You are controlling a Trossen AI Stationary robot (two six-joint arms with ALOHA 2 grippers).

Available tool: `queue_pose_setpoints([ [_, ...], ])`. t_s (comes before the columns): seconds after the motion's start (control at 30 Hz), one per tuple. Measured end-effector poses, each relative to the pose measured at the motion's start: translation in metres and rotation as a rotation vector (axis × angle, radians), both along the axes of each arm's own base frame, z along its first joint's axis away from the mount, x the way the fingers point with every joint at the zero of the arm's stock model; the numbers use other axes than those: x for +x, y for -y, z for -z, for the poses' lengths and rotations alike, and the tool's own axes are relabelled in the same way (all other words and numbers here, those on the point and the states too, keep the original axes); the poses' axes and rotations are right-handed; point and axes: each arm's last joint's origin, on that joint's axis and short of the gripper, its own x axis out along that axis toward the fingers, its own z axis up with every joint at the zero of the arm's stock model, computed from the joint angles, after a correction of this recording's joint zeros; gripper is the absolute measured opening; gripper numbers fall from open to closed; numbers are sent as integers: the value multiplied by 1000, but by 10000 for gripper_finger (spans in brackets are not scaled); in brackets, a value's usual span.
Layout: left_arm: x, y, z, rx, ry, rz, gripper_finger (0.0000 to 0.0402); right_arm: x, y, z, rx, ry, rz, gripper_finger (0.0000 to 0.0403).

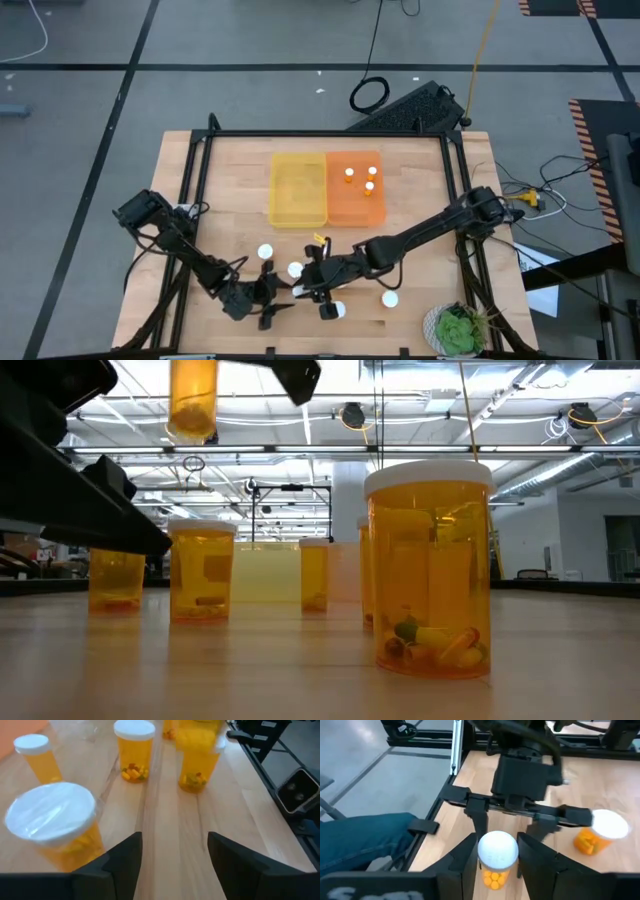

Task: Pick and place medicine bottles into bin by pill shape (circle, oval)
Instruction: Put the small orange pill bottle into the orange bin

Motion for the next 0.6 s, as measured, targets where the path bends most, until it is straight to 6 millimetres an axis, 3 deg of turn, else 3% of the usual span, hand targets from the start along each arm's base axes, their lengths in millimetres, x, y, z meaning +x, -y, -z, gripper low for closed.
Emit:
queue_pose_setpoints([
  [0.37, -7, 5, 2, -1, -18, -4, 230, -27, 17, -31, -170, -61, 130, 121],
  [0.6, -11, 9, 2, -11, -17, 4, 230, -48, 41, -48, -267, -96, 242, 121],
])
